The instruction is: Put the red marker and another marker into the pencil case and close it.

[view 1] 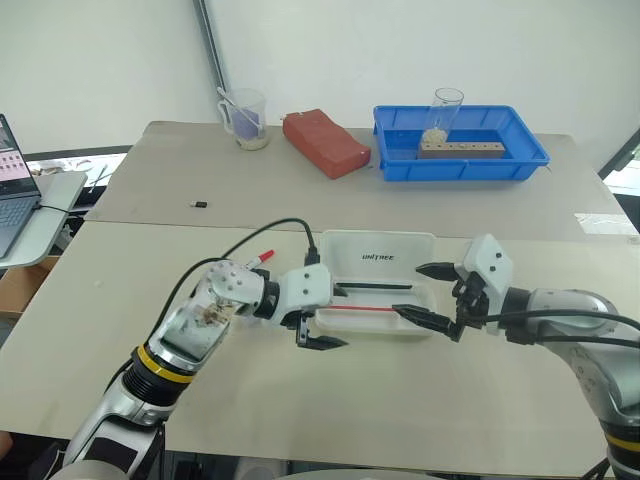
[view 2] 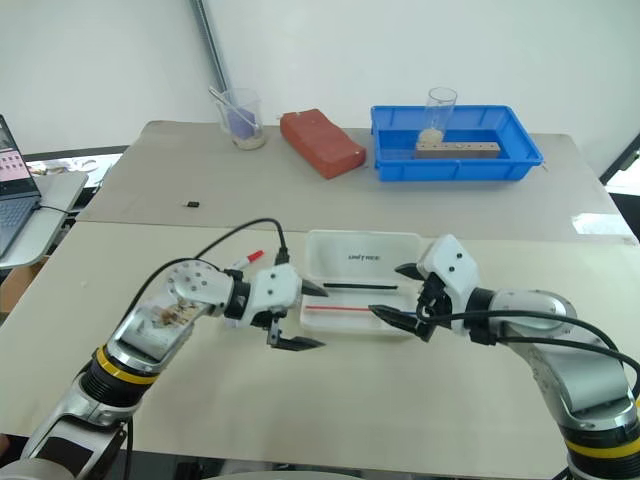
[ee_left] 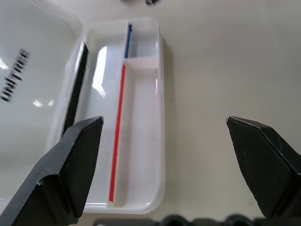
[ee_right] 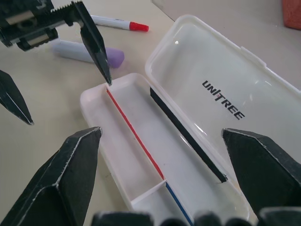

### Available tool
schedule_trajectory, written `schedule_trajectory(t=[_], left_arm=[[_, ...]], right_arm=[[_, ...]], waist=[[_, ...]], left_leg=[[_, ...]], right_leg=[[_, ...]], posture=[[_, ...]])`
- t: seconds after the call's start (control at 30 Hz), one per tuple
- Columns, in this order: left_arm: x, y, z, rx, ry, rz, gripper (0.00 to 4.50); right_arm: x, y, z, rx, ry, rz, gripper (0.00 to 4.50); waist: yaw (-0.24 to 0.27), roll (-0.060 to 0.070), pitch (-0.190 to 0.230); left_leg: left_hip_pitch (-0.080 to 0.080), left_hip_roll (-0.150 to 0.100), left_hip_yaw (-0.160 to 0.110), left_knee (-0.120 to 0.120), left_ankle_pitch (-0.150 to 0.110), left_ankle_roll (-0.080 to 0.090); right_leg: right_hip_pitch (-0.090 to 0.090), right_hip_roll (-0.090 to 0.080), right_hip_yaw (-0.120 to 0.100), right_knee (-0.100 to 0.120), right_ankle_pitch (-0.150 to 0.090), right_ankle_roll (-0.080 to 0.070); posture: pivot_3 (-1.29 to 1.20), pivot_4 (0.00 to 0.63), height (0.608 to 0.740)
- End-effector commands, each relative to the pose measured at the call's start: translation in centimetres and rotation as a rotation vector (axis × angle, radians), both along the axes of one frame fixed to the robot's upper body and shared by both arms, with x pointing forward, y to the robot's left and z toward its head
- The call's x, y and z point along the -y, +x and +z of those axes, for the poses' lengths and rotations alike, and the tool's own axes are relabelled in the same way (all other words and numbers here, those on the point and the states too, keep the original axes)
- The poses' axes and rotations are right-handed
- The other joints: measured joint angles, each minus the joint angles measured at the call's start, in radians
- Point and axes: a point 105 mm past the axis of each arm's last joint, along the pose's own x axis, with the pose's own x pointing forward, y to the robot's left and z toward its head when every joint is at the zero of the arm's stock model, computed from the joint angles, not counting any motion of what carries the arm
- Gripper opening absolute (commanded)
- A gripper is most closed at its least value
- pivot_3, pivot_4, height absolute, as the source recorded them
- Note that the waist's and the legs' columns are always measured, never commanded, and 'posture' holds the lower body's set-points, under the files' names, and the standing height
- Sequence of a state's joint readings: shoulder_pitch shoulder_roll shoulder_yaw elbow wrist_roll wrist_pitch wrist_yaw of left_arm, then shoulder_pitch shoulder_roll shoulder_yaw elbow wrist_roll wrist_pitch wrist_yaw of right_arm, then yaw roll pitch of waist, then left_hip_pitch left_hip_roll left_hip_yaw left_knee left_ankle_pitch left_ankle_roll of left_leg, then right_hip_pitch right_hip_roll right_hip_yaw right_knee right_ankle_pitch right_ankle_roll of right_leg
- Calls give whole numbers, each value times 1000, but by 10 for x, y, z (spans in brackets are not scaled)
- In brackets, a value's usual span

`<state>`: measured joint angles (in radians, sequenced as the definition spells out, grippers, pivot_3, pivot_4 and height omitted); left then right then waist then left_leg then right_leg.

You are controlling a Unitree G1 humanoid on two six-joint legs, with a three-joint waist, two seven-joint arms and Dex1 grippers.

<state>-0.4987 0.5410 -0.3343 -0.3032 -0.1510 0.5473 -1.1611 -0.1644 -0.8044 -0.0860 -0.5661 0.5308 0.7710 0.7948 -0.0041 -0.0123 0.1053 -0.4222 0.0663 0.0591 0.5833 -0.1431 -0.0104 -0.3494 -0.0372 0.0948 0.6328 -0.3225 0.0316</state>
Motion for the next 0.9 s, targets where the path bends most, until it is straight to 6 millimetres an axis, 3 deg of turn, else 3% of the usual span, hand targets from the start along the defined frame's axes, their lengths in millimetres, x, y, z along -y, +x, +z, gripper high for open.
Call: schedule_trajectory(t=[0.03, 0.13, 0.23, 0.37, 0.43, 0.63, 0.73, 0.9], left_arm=[[-14, 22, 37, 18, -131, 139, 4451], [-47, 58, 53, 24, -226, 392, 4451], [-88, 77, 49, 51, -208, 564, 4451], [-142, 89, 28, 53, -130, 719, 4451], [-168, 89, 2, 2, -54, 768, 4451], [-190, 89, -34, -88, 14, 790, 4451], [-189, 88, -42, -122, 0, 771, 3661], [-187, 86, -49, -142, 8, 744, 1240]], right_arm=[[-10, -2, 20, 45, 28, 45, 4500], [-31, -7, 37, 57, 75, 125, 4500], [-53, -9, 52, 78, 104, 203, 4500], [-72, -3, 66, 107, 118, 257, 4500], [-81, -2, 70, 117, 123, 289, 4500], [-87, 3, 71, 126, 122, 305, 4500], [-86, 3, 70, 125, 121, 301, 4500], [-83, 3, 68, 124, 111, 292, 4500]], waist=[[-1, 0, 0], [-2, 0, 0], [-15, 2, -1], [-13, 3, -2], [-8, 3, -2], [12, 1, -1], [15, 0, -2], [12, 0, -2]], left_leg=[[0, 0, 0, 0, 0, 0], [0, 0, 0, 0, 0, 0], [0, 1, -2, 0, -1, 1], [1, 3, -5, -3, -1, 2], [1, 3, -4, -3, -1, 2], [1, 2, -3, -1, -1, 2], [0, 2, -3, -1, -1, 2], [0, 2, -2, -1, -1, 2]], right_leg=[[0, 0, 0, 0, 0, 0], [0, 0, 0, 0, 0, 0], [-1, 2, 1, 1, 0, 0], [-2, 6, 2, 1, 0, 0], [-2, 6, 2, 1, 0, -1], [-6, 3, -1, 1, 0, -3], [-6, 2, -1, 1, 0, -4], [-5, 3, -1, 8, -1, -5]], posture=[[0, 150, 740], [0, 150, 740], [0, 150, 740], [0, 150, 740], [0, 150, 740], [0, 150, 740], [0, 150, 740], [0, 150, 740]])
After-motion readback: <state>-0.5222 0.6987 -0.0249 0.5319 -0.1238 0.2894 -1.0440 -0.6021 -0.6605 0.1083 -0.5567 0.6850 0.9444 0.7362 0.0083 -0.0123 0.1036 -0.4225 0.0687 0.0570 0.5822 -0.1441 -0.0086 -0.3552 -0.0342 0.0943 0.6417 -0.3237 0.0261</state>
